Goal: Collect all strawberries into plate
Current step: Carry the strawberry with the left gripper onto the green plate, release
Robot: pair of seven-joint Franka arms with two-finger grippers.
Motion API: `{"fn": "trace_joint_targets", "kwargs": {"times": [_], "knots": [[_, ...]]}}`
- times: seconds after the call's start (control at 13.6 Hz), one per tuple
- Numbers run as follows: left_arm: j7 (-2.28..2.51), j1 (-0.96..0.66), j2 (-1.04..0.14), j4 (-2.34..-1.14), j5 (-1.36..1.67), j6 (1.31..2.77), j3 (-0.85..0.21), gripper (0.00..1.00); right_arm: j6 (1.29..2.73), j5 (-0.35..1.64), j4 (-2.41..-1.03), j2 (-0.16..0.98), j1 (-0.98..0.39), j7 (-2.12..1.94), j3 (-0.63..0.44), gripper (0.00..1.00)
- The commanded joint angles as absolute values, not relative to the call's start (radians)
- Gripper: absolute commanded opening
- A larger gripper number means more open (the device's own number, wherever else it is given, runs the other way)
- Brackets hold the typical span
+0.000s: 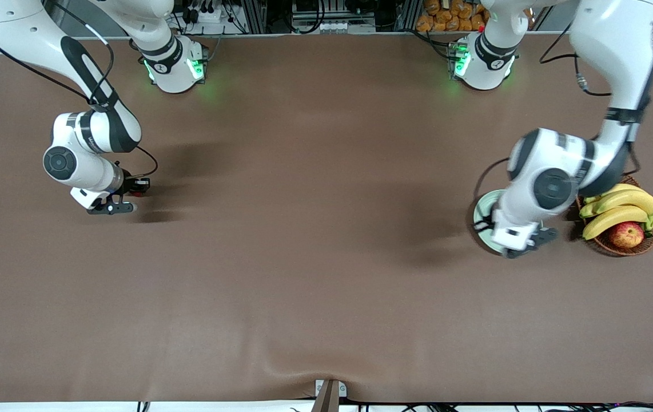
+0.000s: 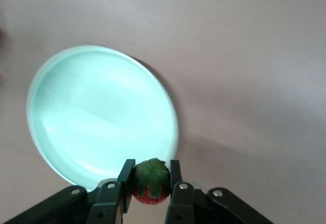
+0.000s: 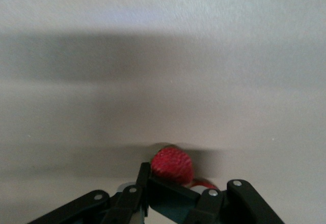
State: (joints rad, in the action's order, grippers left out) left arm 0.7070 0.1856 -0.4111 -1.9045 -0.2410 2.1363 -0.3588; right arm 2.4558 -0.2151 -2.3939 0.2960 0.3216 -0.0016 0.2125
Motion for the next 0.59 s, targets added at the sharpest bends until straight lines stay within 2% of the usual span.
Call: {"fn": "trace_joint_targets", "kwargs": {"times": [0.0, 0.22, 0.29, 0.37, 0.44, 0.52], "knots": [[0.58, 0.296, -0.475, -1.863, -0.297, 2.138, -0.373, 0.0, 2.337, -0.221, -2.311, 0.275, 0.316, 0.017, 0.238, 0.0], [0.539, 0.327, -0.578, -1.778, -0.313, 2.163, -0.371, 0.0, 2.215, -0.175, -2.223, 0.275, 0.316, 0.018, 0.278, 0.0], [0.537, 0.336, -0.597, -1.776, -0.314, 2.174, -0.371, 0.0, 2.215, -0.167, -2.221, 0.279, 0.318, 0.018, 0.278, 0.34], [0.538, 0.331, -0.595, -1.778, -0.313, 2.175, -0.371, 0.0, 2.218, -0.164, -2.223, 0.284, 0.319, 0.014, 0.276, 0.46], [0.543, 0.328, -0.594, -1.781, -0.313, 2.174, -0.371, 0.0, 2.223, -0.164, -2.224, 0.287, 0.33, 0.011, 0.273, 0.76], [0.549, 0.324, -0.594, -1.782, -0.311, 2.174, -0.371, 0.04, 2.227, -0.164, -2.224, 0.291, 0.347, 0.002, 0.272, 0.85]]}}
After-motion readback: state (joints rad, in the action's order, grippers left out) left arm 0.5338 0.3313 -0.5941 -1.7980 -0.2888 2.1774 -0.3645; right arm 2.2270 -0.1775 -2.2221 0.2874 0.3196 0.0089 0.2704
